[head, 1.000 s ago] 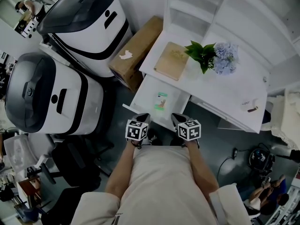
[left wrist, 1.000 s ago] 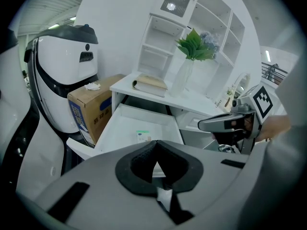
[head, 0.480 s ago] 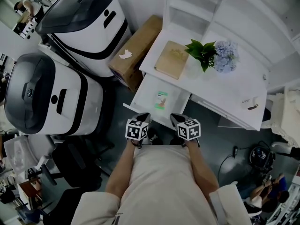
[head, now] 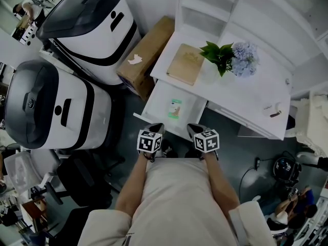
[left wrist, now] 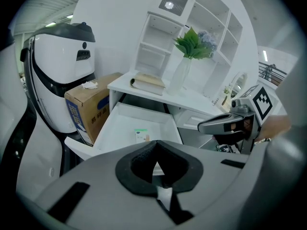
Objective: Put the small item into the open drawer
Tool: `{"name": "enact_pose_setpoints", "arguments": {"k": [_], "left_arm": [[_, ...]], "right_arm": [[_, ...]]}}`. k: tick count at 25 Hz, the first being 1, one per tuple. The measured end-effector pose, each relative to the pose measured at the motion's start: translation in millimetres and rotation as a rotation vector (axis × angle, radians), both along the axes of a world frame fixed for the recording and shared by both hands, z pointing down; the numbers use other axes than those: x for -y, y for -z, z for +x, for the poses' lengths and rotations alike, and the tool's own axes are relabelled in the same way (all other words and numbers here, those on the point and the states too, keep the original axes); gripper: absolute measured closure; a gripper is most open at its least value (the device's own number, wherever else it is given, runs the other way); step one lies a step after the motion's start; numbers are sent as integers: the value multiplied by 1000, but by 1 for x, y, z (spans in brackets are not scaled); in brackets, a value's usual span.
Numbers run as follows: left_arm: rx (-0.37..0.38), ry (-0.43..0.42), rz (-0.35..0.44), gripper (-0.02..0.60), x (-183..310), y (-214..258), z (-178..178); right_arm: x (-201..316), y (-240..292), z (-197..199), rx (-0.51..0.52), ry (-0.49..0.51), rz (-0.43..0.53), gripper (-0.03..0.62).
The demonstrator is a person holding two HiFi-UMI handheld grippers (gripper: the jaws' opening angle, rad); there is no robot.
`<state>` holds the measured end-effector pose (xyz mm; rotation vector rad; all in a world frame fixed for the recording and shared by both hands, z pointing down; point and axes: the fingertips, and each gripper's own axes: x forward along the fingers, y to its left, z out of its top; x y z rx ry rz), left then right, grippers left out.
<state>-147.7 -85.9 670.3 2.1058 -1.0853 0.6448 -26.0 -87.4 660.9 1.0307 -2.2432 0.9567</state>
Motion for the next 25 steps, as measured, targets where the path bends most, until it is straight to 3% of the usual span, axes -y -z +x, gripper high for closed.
{"name": "enact_pose_setpoints", "arguments": {"k": [25], "left_arm": [[-5, 13, -4, 566, 0, -1, -1]], "right_arm": [[-2, -5, 2, -34, 14, -6, 571]]}}
